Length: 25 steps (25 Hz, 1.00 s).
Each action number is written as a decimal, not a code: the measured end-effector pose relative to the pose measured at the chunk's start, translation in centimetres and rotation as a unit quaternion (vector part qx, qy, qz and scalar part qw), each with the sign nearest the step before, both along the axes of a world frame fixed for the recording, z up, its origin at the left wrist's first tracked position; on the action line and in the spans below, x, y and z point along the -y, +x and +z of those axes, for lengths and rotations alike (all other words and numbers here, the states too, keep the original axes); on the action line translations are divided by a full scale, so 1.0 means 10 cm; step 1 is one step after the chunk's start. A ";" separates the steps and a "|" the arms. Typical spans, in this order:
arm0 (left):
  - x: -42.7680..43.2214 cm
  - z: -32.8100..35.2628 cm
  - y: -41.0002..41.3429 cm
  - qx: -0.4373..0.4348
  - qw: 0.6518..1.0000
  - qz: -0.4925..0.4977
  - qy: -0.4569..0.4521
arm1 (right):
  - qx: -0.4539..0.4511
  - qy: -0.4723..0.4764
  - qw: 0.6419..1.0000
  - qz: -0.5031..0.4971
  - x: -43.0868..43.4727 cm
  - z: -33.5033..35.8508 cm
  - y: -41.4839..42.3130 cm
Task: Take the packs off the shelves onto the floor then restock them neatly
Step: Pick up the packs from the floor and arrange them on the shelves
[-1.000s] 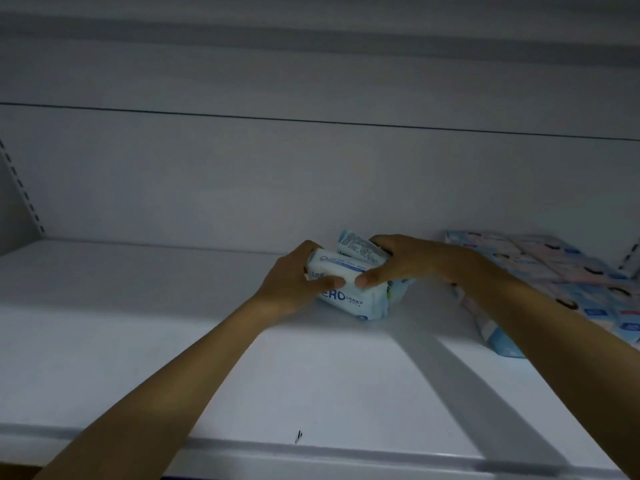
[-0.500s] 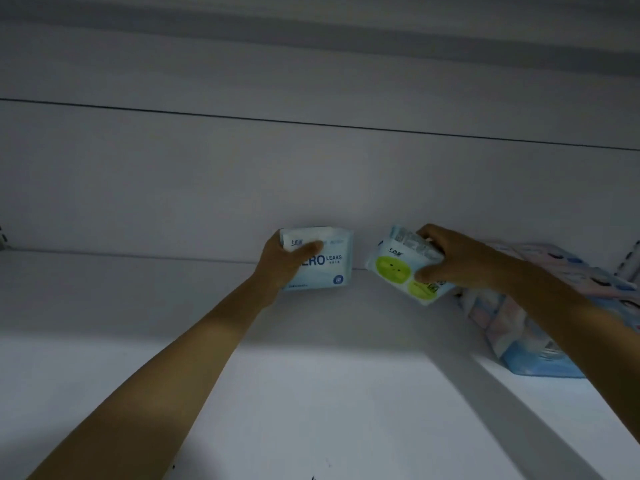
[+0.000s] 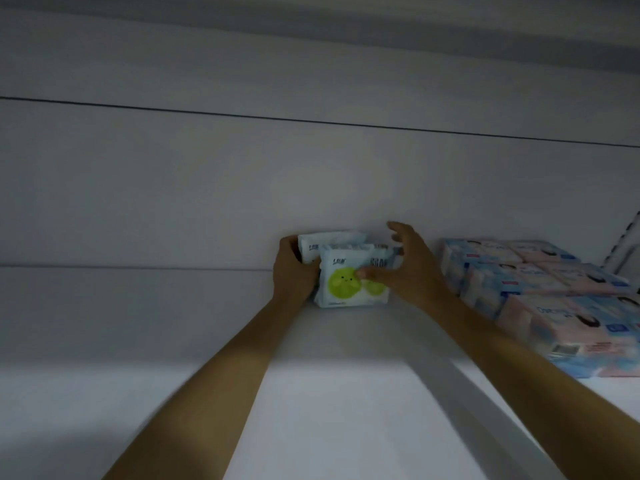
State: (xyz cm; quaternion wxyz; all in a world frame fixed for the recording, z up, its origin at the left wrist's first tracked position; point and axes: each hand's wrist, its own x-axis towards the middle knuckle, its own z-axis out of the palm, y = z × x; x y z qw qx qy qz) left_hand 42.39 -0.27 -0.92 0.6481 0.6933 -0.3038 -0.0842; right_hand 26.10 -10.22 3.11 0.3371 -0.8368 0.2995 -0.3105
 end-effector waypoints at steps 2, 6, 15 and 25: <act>0.02 -0.01 0.02 -0.013 1.000 0.016 -0.019 | 0.092 0.135 0.986 -0.015 -0.05 -0.28 0.03; 0.00 0.07 -0.06 -0.065 0.997 0.016 -0.048 | 0.097 0.146 0.983 -0.046 -0.14 -0.47 0.05; -0.02 0.00 -0.17 0.137 0.989 0.007 0.062 | 0.064 0.113 0.991 0.024 -0.03 -0.48 0.05; -0.01 -0.02 -0.19 0.166 0.984 0.027 0.058 | 0.135 0.085 0.987 -0.007 -0.06 -0.53 0.12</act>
